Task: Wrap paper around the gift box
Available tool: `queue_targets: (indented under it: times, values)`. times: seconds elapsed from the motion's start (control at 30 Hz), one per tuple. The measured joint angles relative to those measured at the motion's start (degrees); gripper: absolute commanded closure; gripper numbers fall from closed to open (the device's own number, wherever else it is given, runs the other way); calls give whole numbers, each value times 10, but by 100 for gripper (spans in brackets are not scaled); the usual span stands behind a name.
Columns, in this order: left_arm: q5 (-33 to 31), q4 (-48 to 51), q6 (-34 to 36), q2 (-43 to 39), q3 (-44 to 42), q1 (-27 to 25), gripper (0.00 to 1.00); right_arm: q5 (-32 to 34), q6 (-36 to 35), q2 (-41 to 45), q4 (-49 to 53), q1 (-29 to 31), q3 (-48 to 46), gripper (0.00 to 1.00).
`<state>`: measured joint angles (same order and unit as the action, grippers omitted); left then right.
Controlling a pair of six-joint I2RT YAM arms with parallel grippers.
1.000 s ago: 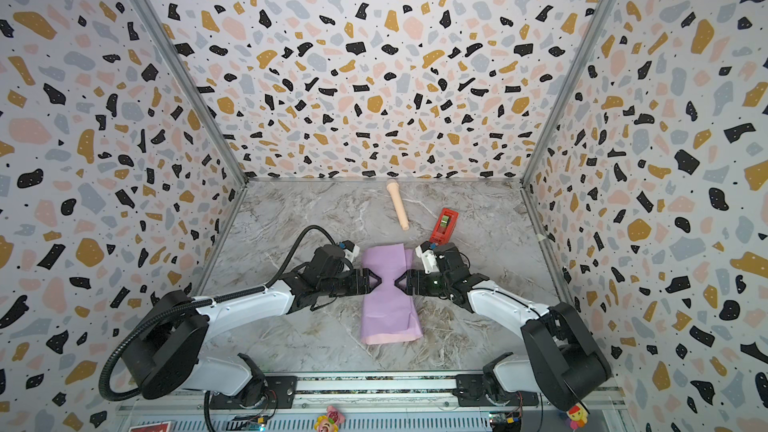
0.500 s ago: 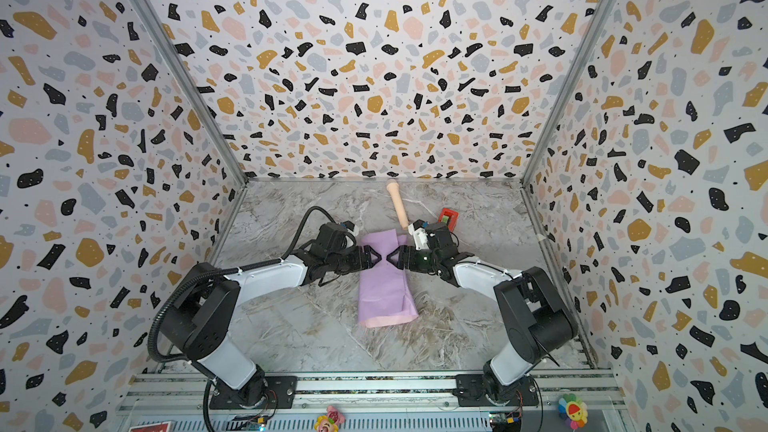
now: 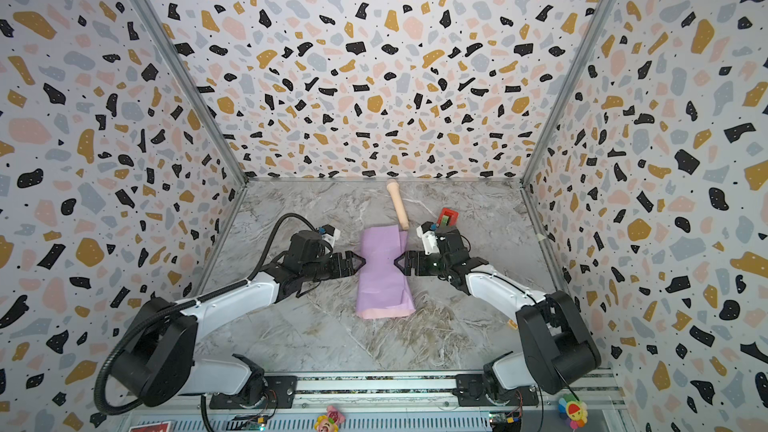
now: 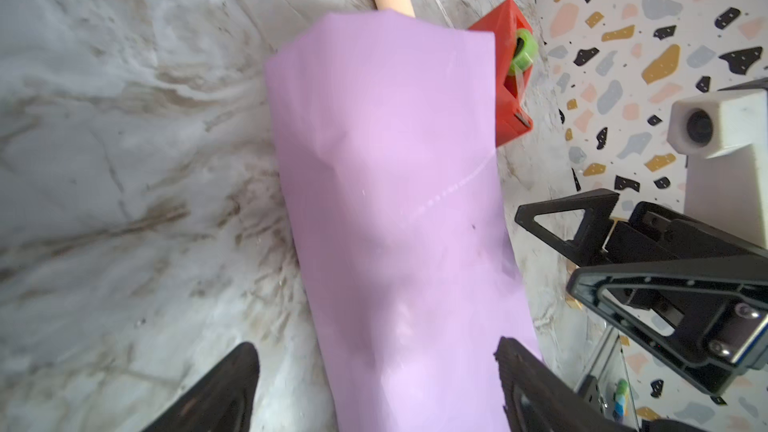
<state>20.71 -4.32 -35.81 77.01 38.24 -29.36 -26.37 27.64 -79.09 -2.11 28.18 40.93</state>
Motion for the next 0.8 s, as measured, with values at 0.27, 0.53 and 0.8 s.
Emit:
queue_targets:
  times: [0.27,0.53,0.8]
  values:
    - [-31,4,46,19,-50,-87,15,48,-20,-7,18,58,-31,17]
    - [-71,-16,55,51,-57,-122,19,96,-39,-38,16,68,-31,24]
    - [-89,-41,52,42,-57,-123,19,140,-50,-45,2,70,-37,27]
